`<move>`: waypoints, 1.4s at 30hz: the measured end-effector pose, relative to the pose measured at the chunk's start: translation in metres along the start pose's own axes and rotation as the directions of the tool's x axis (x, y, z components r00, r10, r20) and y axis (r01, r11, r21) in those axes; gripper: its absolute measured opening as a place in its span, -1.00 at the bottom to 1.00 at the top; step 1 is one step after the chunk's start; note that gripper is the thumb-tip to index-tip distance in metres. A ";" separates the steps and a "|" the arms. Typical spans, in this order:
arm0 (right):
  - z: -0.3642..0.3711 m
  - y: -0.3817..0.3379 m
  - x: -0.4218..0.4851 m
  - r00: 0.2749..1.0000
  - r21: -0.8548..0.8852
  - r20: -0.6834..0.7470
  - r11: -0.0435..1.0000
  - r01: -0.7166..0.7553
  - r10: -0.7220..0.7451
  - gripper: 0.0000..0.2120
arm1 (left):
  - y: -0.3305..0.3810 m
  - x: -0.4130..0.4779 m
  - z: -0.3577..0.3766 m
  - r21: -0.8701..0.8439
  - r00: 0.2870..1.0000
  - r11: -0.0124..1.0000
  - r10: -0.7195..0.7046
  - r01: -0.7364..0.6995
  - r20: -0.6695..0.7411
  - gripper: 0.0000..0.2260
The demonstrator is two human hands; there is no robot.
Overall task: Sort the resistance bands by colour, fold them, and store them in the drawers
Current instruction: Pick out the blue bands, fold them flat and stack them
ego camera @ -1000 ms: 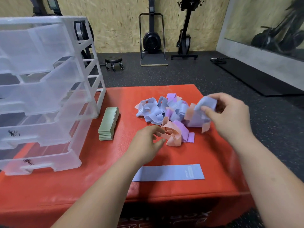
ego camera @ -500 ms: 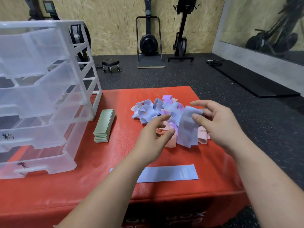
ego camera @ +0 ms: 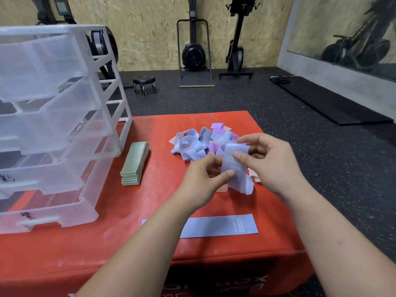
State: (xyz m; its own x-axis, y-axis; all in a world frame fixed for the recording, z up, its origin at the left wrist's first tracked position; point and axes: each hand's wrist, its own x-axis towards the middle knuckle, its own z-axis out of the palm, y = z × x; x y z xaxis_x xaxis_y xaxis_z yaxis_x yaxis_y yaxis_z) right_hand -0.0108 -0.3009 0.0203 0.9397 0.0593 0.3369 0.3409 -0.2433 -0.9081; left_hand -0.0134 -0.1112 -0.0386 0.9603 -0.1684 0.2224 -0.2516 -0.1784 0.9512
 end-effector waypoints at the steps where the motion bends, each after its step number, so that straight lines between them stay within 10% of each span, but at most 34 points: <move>1: 0.002 -0.004 0.000 1.000 0.022 -0.010 0.999 0.024 -0.024 -0.72 | -0.002 0.000 -0.001 0.014 0.999 1.000 -0.006 0.005 0.049 -0.82; 13: -0.011 0.001 -0.001 0.963 0.172 -0.265 0.985 0.004 0.042 -0.73 | -0.014 -0.015 -0.030 0.060 0.986 0.995 -0.088 0.080 0.143 -0.85; 27: -0.019 0.032 -0.032 0.947 0.320 -0.176 0.925 -0.203 0.269 -0.69 | 0.006 -0.062 -0.088 0.443 0.935 0.879 -0.289 0.176 0.203 -0.62; 32: -0.015 0.045 -0.043 0.913 0.384 -0.164 0.877 -0.290 0.374 -0.68 | 0.007 -0.085 -0.105 0.349 0.920 0.906 -0.326 0.238 0.219 -0.91; 42: -0.021 0.058 -0.065 0.810 0.275 0.012 0.777 -0.566 0.586 -0.64 | -0.015 -0.115 -0.133 0.241 0.917 0.885 -0.387 0.399 -0.097 -0.74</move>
State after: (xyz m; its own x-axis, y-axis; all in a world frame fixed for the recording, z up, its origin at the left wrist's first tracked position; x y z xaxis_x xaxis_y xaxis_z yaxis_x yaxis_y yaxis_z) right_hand -0.0529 -0.3390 -0.0494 0.9615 -0.0828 -0.2622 -0.2593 0.0435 -0.9648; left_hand -0.1046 0.0401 -0.0496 0.9896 0.0086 -0.1436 0.1315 -0.4586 0.8788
